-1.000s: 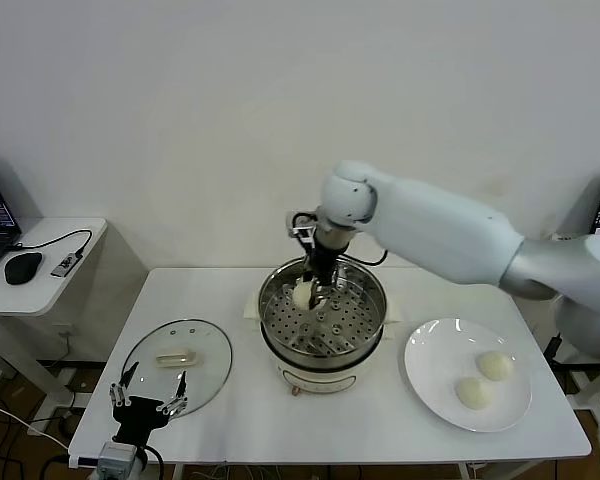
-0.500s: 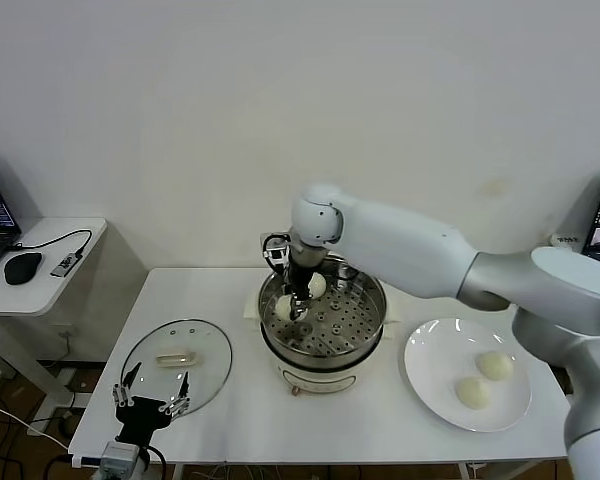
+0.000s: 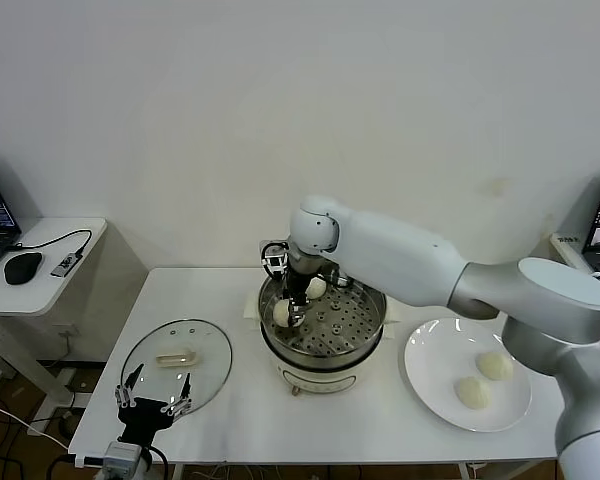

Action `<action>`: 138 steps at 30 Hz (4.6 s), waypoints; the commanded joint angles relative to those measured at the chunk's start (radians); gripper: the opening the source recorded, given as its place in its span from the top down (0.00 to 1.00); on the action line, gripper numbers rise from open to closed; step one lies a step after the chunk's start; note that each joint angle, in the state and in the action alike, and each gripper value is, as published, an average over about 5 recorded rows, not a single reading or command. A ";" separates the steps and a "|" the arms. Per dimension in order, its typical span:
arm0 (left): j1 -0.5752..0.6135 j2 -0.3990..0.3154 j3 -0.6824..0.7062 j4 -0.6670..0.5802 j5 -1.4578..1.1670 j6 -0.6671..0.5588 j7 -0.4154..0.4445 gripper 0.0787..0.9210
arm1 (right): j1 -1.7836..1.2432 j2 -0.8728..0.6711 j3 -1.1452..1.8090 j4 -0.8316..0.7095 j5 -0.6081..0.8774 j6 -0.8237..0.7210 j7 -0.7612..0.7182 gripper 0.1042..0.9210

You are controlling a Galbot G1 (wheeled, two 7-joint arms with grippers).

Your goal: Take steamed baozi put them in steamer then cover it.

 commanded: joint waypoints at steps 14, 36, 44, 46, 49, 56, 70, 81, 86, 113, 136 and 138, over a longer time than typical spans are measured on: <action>0.014 0.002 0.004 -0.015 0.004 0.006 0.008 0.12 | 0.152 -0.421 0.072 0.257 0.037 0.060 -0.116 0.12; 0.022 0.010 0.001 -0.001 0.006 0.023 0.019 0.12 | -0.315 -0.900 0.340 0.435 -0.274 0.274 -0.213 0.12; 0.027 0.007 0.000 -0.002 0.012 0.025 0.022 0.12 | -0.426 -0.868 0.371 0.376 -0.348 0.298 -0.194 0.12; 0.028 0.008 -0.005 0.002 0.014 0.025 0.022 0.12 | -0.446 -0.863 0.382 0.367 -0.358 0.304 -0.191 0.12; 0.029 0.009 -0.009 0.008 0.014 0.025 0.023 0.12 | -0.470 -0.861 0.393 0.356 -0.369 0.313 -0.188 0.12; 0.022 0.005 -0.006 0.012 0.016 0.028 0.024 0.12 | -0.536 -0.844 0.431 0.335 -0.396 0.319 -0.176 0.12; 0.027 0.010 -0.013 0.019 0.014 0.026 0.024 0.12 | -0.616 -0.812 0.477 0.318 -0.432 0.312 -0.149 0.12; 0.027 0.006 -0.005 0.026 0.016 0.024 0.021 0.12 | -0.674 -0.794 0.492 0.296 -0.436 0.294 -0.077 0.12; 0.026 0.007 -0.007 0.030 0.016 0.024 0.021 0.12 | -0.681 -0.778 0.494 0.282 -0.436 0.291 -0.053 0.12; 0.013 0.006 -0.001 0.048 0.020 0.027 0.025 0.12 | -0.694 -0.757 0.502 0.267 -0.452 0.289 -0.031 0.13; -0.003 -0.002 0.013 0.044 0.021 0.027 0.020 0.12 | -0.427 -0.850 0.480 0.322 -0.274 0.275 -0.101 0.46; -0.008 -0.003 0.013 0.045 0.021 0.027 0.013 0.12 | -0.305 -0.833 0.401 0.312 -0.232 0.273 -0.115 0.46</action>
